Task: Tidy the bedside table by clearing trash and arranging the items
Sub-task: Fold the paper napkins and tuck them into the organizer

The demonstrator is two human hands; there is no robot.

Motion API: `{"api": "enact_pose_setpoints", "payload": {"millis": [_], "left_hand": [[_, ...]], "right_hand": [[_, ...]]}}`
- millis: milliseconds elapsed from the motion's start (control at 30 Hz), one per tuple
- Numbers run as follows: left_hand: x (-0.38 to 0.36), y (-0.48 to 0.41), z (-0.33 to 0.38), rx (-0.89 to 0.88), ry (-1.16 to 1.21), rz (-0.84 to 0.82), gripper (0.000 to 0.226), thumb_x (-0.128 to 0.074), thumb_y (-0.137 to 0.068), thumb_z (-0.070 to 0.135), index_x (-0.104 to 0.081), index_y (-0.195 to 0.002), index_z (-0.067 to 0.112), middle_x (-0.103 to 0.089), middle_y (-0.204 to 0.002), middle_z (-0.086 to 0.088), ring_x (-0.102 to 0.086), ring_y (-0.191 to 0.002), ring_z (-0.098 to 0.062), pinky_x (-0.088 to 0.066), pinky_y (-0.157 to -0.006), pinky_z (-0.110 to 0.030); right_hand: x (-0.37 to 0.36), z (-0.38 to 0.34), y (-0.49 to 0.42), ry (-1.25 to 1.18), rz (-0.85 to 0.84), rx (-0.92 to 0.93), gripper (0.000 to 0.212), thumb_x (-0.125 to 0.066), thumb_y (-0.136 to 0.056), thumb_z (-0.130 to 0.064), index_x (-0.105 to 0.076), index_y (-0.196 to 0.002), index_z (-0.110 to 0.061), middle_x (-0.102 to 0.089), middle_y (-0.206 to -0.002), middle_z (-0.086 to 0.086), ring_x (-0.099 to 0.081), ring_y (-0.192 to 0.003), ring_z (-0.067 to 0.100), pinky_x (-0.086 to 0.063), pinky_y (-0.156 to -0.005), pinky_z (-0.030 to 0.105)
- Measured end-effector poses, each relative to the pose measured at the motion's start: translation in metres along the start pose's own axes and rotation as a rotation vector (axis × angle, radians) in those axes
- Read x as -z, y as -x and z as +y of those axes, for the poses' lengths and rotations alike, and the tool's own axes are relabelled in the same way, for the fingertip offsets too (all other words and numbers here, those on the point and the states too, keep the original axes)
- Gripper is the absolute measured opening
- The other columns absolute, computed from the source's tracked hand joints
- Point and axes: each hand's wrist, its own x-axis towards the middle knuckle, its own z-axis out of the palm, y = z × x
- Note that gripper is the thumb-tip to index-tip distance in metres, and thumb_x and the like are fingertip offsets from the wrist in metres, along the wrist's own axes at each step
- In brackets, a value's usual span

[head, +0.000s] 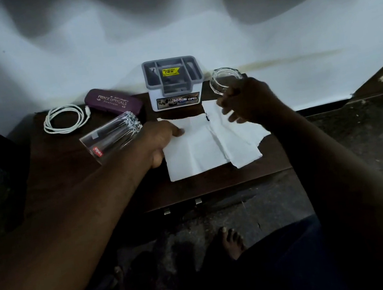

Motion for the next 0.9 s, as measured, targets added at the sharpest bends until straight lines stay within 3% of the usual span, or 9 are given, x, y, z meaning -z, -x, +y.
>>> {"api": "enact_pose_setpoints", "payload": {"millis": [67,167,300,467,567,633,733,833,900], "left_hand": [[-0.002,-0.001,-0.003,0.012,-0.06,0.04,0.034,-0.066,-0.092,-0.005,-0.064,-0.126,-0.003,-0.07,-0.123,-0.022,-0.068,-0.112,-0.039,-0.053,-0.102,-0.057],[-0.006,-0.002,-0.005,-0.005,-0.087,0.098,0.03,-0.061,-0.096,-0.006,-0.063,-0.125,-0.005,-0.068,-0.123,-0.023,-0.067,-0.112,-0.039,-0.052,-0.103,-0.055],[-0.009,-0.001,-0.002,-0.033,-0.111,0.144,0.026,-0.06,-0.096,-0.005,-0.063,-0.122,-0.005,-0.068,-0.121,-0.023,-0.068,-0.108,-0.038,-0.054,-0.1,-0.054],[-0.011,0.0,-0.002,-0.037,-0.12,0.149,0.026,-0.059,-0.096,-0.005,-0.063,-0.122,-0.003,-0.069,-0.122,-0.023,-0.068,-0.109,-0.04,-0.055,-0.098,-0.056],[-0.009,0.0,-0.003,-0.041,-0.117,0.138,0.028,-0.058,-0.096,-0.005,-0.063,-0.124,-0.004,-0.069,-0.122,-0.023,-0.068,-0.111,-0.041,-0.054,-0.099,-0.056],[-0.008,-0.001,-0.003,-0.049,-0.111,0.132,0.028,-0.058,-0.096,-0.005,-0.064,-0.123,-0.003,-0.069,-0.124,-0.023,-0.067,-0.112,-0.04,-0.054,-0.101,-0.056],[-0.007,-0.002,-0.003,-0.051,-0.104,0.12,0.02,-0.057,-0.097,-0.005,-0.066,-0.114,0.0,-0.069,-0.123,-0.022,-0.067,-0.113,-0.04,-0.053,-0.102,-0.055],[-0.006,-0.003,-0.003,-0.058,-0.104,0.122,0.013,-0.056,-0.097,-0.006,-0.065,-0.097,0.004,-0.068,-0.122,-0.023,-0.067,-0.113,-0.04,-0.054,-0.1,-0.054],[-0.005,-0.005,-0.004,-0.064,-0.105,0.127,0.013,-0.057,-0.097,-0.005,-0.066,-0.102,0.002,-0.068,-0.123,-0.023,-0.066,-0.113,-0.04,-0.054,-0.1,-0.054]], "right_hand": [[0.004,0.013,-0.002,0.295,-0.053,-0.006,0.022,-0.074,-0.092,-0.025,-0.072,-0.08,-0.007,-0.076,-0.072,0.007,-0.072,-0.057,0.015,-0.062,-0.061,0.031],[-0.005,0.022,0.0,0.617,-0.218,-0.033,0.038,-0.072,-0.092,-0.042,-0.075,-0.097,-0.004,-0.078,-0.096,0.013,-0.075,-0.091,0.031,-0.061,-0.086,0.044],[-0.028,0.029,-0.001,0.83,-0.175,-0.008,0.064,-0.072,-0.08,-0.067,-0.065,-0.107,-0.01,-0.068,-0.119,0.013,-0.064,-0.112,0.034,-0.055,-0.088,0.042],[-0.038,0.035,-0.002,0.763,-0.063,-0.055,0.036,-0.079,-0.074,-0.045,-0.056,-0.086,-0.021,-0.068,-0.103,0.009,-0.056,-0.078,0.028,-0.039,-0.058,0.028],[-0.035,0.034,-0.008,0.731,-0.119,-0.075,0.022,-0.072,-0.078,-0.033,-0.065,-0.087,-0.014,-0.074,-0.102,0.011,-0.068,-0.082,0.032,-0.051,-0.066,0.032],[-0.029,0.031,-0.01,0.524,-0.196,-0.168,0.022,-0.077,-0.081,-0.028,-0.072,-0.081,-0.007,-0.079,-0.085,0.01,-0.076,-0.075,0.028,-0.062,-0.066,0.033],[-0.018,0.021,-0.011,0.23,-0.184,-0.258,0.02,-0.082,-0.084,-0.021,-0.071,-0.077,-0.006,-0.075,-0.075,0.008,-0.068,-0.055,0.017,-0.048,-0.044,0.019],[-0.003,0.009,-0.005,0.003,-0.214,-0.312,0.018,-0.075,-0.091,-0.015,-0.062,-0.081,-0.012,-0.07,-0.08,0.003,-0.064,-0.062,0.014,-0.047,-0.054,0.022],[0.007,0.006,0.0,-0.142,-0.231,-0.334,0.018,-0.074,-0.091,-0.009,-0.061,-0.08,-0.014,-0.071,-0.08,0.001,-0.066,-0.067,0.015,-0.051,-0.068,0.026]]}}
